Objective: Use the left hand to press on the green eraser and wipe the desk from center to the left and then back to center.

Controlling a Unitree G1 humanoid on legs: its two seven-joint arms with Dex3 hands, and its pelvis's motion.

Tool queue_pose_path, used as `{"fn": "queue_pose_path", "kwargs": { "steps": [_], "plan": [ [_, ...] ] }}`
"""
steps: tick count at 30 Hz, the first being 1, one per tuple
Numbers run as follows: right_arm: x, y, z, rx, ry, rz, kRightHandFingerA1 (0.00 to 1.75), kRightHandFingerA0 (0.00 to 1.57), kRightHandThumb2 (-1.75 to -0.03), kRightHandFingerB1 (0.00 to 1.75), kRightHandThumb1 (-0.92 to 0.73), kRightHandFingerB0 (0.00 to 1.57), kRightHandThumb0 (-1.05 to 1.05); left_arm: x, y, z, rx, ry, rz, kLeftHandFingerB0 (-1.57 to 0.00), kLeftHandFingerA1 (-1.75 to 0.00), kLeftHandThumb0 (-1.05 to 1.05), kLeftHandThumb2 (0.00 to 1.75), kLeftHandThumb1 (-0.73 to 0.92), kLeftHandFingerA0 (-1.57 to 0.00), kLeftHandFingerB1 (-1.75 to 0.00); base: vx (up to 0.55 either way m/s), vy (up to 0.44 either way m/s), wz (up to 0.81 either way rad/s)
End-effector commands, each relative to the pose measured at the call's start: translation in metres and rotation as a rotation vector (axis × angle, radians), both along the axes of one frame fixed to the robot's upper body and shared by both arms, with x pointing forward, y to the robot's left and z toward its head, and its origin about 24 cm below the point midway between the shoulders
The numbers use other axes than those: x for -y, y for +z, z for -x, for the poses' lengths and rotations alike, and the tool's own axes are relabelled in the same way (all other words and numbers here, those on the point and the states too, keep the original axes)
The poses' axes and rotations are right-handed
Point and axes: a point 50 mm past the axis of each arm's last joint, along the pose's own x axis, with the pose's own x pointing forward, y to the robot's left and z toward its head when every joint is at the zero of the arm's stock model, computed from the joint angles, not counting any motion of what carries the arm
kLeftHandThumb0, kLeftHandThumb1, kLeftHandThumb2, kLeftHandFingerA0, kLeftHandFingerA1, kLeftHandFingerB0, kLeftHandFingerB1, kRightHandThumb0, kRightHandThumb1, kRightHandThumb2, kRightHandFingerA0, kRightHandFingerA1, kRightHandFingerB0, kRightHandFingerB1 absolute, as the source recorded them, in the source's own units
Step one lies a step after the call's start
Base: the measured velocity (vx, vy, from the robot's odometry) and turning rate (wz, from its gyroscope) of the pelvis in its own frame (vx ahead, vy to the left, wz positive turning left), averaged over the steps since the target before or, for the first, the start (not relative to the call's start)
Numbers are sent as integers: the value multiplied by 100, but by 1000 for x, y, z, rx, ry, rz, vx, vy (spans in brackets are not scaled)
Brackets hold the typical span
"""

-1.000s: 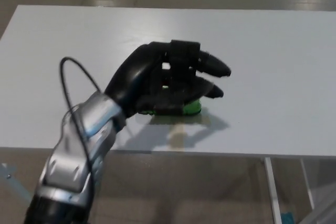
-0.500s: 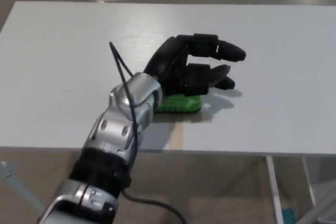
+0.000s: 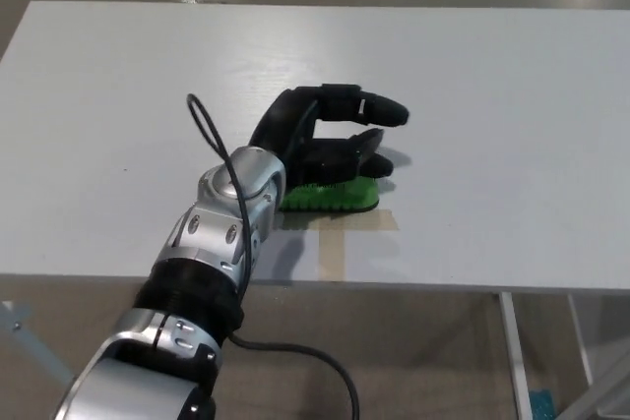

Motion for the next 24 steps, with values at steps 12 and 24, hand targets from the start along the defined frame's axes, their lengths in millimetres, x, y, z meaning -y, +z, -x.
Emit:
{"fn": "queue_pose_path", "kwargs": {
  "steps": [12,24],
  "plan": [
    [-3,-5,9,-20,3,-13,54,80,-60,47,-68,60,-24,-13,-3,-5,44,161,-39,-94,-65,-19,64,80,-95,-70,0,0,0],
    [-1,-3,6,-24,21,-6,54,80,-60,47,-67,60,-25,1,-30,9,-11,110,31,-93,-66,-18,65,81,-96,-68,0,0,0]
  ]
}}
